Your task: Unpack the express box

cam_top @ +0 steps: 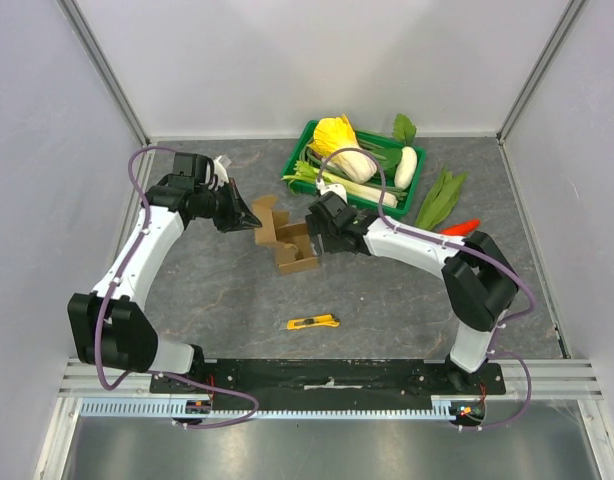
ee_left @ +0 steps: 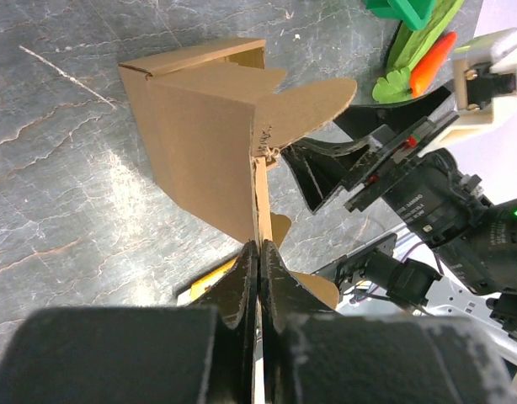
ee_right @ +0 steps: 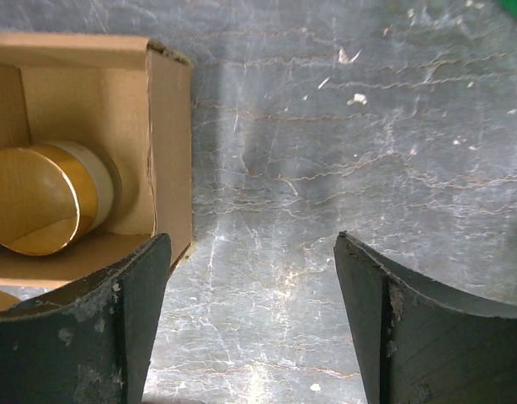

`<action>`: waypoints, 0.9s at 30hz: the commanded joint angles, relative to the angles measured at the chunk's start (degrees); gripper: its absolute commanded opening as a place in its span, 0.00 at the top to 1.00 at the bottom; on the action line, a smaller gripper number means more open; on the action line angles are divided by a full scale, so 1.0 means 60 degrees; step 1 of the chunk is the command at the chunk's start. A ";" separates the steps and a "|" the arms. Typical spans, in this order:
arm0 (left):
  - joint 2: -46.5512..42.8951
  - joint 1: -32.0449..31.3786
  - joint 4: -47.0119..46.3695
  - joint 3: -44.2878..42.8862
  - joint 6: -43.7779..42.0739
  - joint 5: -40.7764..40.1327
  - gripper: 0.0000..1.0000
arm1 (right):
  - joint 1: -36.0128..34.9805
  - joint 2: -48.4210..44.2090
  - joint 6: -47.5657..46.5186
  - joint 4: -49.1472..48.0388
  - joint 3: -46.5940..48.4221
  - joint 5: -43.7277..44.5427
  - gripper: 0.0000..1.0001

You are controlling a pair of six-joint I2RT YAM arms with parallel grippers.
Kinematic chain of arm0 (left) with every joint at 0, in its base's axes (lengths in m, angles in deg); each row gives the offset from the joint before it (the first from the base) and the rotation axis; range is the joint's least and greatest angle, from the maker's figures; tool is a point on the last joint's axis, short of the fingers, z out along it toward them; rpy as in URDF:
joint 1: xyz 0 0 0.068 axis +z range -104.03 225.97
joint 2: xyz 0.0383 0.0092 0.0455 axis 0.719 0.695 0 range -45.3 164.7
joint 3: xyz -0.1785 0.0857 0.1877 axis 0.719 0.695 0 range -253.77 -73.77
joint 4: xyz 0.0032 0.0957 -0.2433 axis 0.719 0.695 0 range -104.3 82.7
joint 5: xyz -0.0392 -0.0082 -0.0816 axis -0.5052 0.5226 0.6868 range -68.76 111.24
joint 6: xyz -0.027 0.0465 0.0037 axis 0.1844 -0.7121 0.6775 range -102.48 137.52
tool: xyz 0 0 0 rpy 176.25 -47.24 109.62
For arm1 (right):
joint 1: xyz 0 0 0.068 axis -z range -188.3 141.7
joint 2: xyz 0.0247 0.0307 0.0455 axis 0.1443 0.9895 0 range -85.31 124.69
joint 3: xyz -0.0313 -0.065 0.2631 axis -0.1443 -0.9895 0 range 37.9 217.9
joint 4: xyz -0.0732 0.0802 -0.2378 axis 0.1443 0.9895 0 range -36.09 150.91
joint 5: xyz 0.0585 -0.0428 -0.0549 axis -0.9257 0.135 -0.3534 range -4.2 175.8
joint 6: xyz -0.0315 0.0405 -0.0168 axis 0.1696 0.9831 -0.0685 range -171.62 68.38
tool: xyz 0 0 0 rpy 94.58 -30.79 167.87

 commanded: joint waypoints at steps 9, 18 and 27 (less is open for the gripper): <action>-0.0422 0.0158 0.0795 -0.0383 -0.1037 -0.0522 0.98 | -0.0078 -0.1111 -0.0441 -0.0769 0.0532 -0.0541 0.29; -0.0729 0.0247 0.1732 -0.0588 -0.1638 -0.2018 0.95 | -0.0810 -0.0687 -0.1291 -0.1751 0.0634 -0.1085 0.29; -0.0817 0.0276 0.2099 -0.0164 -0.2151 -0.3524 0.91 | -0.0972 0.0426 -0.2389 -0.1972 0.1015 -0.1495 0.17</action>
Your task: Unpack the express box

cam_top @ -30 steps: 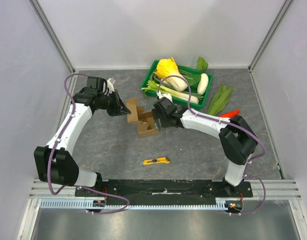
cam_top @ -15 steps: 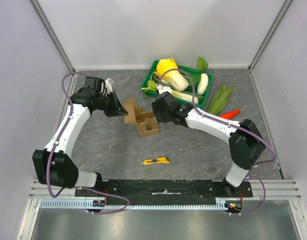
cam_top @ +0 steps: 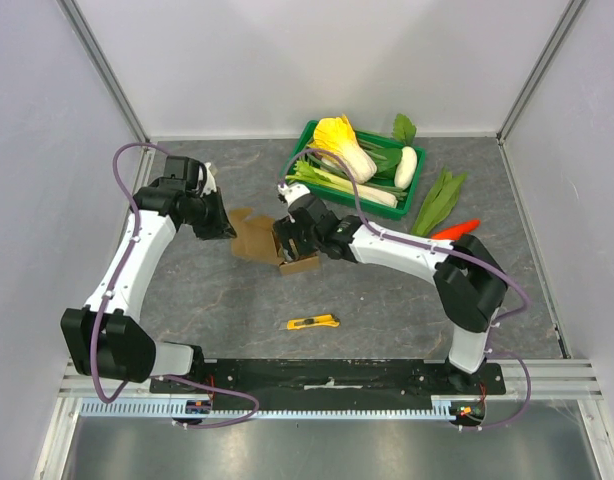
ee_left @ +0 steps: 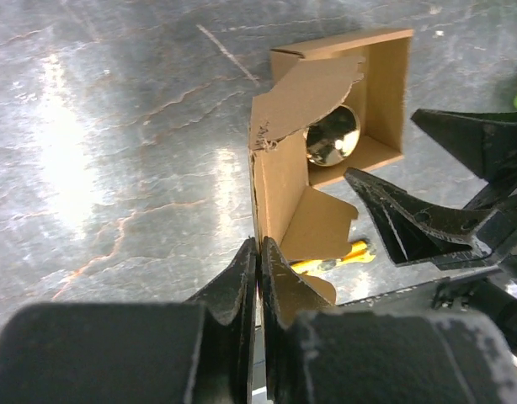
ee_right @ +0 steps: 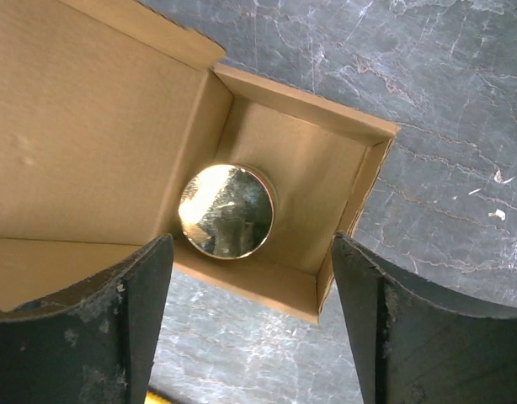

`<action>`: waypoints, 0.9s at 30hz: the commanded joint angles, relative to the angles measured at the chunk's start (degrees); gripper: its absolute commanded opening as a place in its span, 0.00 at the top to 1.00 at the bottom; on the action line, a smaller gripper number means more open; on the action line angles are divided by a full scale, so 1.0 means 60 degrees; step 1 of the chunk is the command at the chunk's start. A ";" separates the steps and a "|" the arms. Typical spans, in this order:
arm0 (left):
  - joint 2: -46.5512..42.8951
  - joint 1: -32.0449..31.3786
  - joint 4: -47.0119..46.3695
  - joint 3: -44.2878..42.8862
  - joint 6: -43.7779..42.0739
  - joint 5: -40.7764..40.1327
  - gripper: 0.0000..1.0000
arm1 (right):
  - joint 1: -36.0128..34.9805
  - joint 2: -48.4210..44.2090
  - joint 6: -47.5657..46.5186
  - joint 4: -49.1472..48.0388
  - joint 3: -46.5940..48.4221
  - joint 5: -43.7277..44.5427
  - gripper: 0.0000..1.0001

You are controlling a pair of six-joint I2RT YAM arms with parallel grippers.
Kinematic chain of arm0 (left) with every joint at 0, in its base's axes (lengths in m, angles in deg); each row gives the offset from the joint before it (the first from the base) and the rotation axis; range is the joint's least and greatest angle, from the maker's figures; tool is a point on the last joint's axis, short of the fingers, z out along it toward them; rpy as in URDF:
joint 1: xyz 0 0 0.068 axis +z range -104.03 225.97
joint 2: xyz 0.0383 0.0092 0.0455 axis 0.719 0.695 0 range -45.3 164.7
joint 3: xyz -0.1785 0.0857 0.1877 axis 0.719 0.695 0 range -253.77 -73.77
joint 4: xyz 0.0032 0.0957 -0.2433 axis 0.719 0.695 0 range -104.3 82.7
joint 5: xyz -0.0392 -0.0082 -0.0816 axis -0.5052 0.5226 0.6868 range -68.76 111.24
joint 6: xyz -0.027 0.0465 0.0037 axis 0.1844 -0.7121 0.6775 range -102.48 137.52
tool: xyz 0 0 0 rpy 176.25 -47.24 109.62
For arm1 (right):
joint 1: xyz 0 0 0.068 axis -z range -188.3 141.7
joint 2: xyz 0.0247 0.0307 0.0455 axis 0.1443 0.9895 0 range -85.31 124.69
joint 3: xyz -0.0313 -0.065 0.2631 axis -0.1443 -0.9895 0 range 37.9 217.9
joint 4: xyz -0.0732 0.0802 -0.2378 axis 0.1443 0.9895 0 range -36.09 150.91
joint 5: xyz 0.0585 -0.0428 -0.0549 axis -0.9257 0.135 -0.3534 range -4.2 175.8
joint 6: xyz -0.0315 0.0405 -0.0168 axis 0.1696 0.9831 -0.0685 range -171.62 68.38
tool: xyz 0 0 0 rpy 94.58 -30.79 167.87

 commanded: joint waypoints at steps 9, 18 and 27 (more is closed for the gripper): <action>-0.0029 0.0035 0.0343 0.0275 -0.0972 -0.1664 0.96 | -0.0029 0.0921 -0.1252 -0.0369 0.0462 -0.0517 0.11; 0.0146 0.0021 0.0372 0.0407 -0.1090 -0.1899 0.98 | -0.0102 0.1126 -0.1238 -0.0705 0.0549 -0.0898 0.07; 0.0235 0.0021 0.0343 0.0407 -0.1133 -0.1680 0.98 | -0.0248 0.1653 -0.1384 -0.0750 0.0871 -0.0635 0.06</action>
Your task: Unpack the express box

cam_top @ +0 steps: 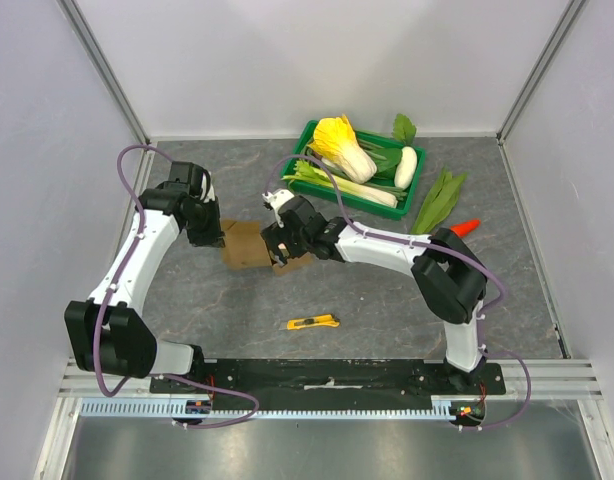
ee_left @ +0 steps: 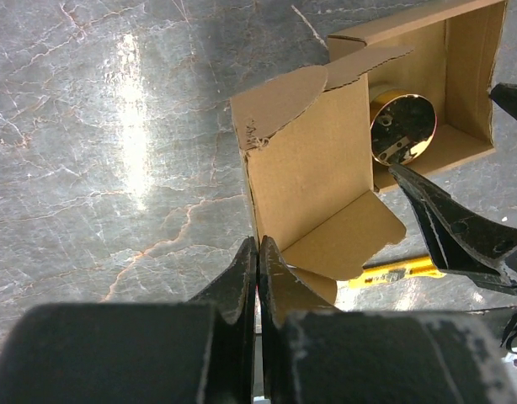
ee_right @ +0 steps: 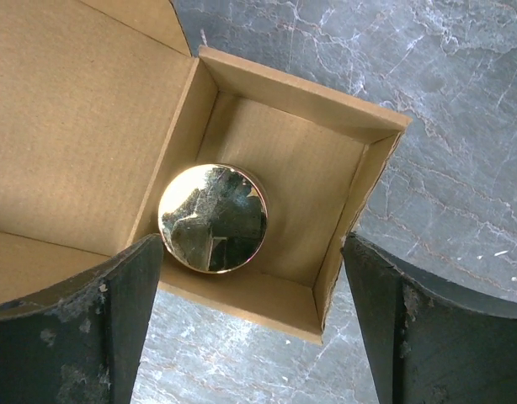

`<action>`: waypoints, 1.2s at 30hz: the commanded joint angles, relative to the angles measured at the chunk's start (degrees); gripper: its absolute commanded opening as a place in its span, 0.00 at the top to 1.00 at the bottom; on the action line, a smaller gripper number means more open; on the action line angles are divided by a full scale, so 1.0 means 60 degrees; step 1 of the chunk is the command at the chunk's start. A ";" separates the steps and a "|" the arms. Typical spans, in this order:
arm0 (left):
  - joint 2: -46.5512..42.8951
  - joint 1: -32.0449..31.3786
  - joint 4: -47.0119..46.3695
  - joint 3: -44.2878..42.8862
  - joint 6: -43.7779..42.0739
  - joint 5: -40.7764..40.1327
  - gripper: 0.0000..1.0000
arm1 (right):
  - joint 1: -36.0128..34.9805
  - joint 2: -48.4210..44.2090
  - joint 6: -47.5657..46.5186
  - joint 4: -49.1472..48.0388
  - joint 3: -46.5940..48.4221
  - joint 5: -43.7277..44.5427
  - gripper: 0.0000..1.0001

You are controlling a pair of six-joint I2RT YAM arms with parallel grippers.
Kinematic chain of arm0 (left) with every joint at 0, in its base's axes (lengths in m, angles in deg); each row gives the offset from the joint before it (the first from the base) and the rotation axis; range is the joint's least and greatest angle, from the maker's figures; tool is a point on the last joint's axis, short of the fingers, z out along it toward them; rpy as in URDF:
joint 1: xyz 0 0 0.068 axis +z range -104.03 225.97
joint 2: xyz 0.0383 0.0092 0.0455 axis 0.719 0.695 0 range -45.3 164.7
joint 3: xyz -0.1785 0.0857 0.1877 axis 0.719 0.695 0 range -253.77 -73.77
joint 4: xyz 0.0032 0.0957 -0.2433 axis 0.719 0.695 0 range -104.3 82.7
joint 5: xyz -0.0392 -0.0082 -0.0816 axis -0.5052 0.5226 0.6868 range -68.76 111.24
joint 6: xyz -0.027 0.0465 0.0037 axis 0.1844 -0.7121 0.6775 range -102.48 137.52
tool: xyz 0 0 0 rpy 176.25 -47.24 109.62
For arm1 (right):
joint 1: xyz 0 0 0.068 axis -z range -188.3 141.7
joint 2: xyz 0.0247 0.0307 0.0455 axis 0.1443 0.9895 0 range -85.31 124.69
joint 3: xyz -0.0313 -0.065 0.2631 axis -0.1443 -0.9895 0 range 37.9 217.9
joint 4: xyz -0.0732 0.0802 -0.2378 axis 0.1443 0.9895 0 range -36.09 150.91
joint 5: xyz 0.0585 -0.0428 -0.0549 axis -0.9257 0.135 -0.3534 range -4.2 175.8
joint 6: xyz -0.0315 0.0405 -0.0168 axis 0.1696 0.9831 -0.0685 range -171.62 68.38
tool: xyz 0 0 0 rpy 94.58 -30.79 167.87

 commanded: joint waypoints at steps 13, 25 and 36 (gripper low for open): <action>0.0075 0.0039 0.0023 -0.0090 -0.0485 0.0160 0.98 | -0.0458 -0.0037 -0.0333 -0.0448 0.0252 0.1644 0.08; 0.0001 0.0025 0.0023 -0.0075 -0.0470 0.0190 0.98 | -0.0487 -0.0758 -0.0390 -0.0580 0.0267 0.1532 0.12; -0.0028 0.0039 0.0008 -0.0060 -0.0471 0.0249 0.98 | -0.0531 -0.0069 -0.0420 -0.0214 0.0282 0.0506 0.28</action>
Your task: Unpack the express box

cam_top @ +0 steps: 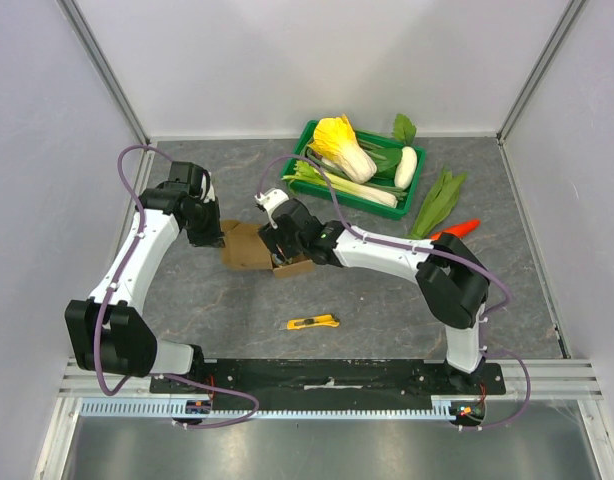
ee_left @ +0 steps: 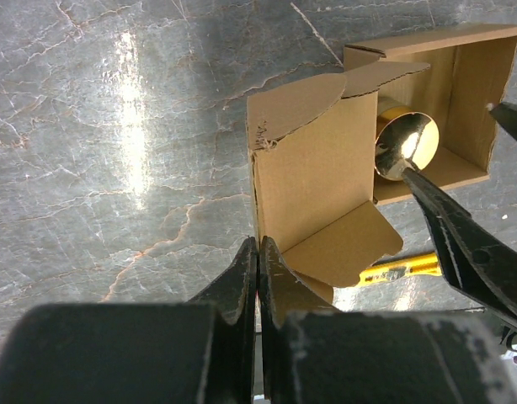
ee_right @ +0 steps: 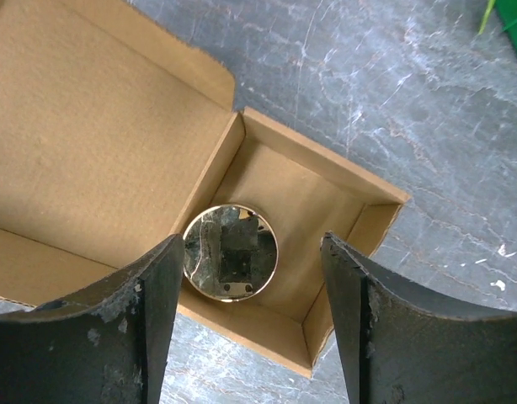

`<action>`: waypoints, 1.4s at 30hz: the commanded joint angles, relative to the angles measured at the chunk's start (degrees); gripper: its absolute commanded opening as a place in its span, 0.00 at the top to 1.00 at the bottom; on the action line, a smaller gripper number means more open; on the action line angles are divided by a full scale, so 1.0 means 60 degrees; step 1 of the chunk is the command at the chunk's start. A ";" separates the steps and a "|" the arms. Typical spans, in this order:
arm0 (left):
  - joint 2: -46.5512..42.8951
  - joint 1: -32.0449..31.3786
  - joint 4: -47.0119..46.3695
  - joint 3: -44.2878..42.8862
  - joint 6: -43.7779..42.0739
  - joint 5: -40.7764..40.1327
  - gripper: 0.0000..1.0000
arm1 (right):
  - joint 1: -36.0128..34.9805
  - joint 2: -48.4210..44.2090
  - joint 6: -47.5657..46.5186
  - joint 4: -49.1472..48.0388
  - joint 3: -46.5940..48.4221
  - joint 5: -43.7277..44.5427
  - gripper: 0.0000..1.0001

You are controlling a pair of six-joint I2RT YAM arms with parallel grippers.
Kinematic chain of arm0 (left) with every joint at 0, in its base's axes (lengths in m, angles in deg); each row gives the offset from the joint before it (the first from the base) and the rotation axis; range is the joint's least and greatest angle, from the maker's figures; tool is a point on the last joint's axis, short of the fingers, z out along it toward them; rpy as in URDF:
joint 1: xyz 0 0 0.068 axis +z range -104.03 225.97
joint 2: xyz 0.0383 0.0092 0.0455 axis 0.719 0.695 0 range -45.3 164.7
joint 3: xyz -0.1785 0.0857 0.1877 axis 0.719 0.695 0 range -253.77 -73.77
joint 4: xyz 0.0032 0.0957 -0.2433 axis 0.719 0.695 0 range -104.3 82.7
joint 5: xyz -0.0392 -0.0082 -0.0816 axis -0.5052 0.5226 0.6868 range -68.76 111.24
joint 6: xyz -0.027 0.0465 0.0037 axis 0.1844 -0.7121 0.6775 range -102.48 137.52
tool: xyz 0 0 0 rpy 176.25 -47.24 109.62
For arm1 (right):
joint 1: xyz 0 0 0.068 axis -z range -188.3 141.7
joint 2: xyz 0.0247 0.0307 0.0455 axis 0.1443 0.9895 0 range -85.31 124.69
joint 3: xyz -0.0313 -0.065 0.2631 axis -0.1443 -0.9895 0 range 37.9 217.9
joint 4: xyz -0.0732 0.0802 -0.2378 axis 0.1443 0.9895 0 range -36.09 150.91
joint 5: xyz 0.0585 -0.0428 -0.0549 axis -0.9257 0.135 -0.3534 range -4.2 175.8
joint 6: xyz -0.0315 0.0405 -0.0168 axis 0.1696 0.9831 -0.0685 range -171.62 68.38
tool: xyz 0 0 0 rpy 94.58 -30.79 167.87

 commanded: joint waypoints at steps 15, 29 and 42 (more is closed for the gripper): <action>-0.0130 -0.0016 0.0001 -0.0005 -0.0416 0.0205 0.98 | -0.0098 0.0930 -0.0315 0.0264 0.0106 -0.0508 0.22; -0.0130 -0.0016 0.0001 -0.0049 -0.0387 0.0264 0.98 | -0.0142 0.1369 -0.0257 0.0469 0.0194 0.0181 0.28; -0.0130 -0.0015 0.0015 -0.0093 -0.0343 0.0176 0.98 | -0.0142 0.0623 0.0285 0.0513 0.0384 0.0956 0.51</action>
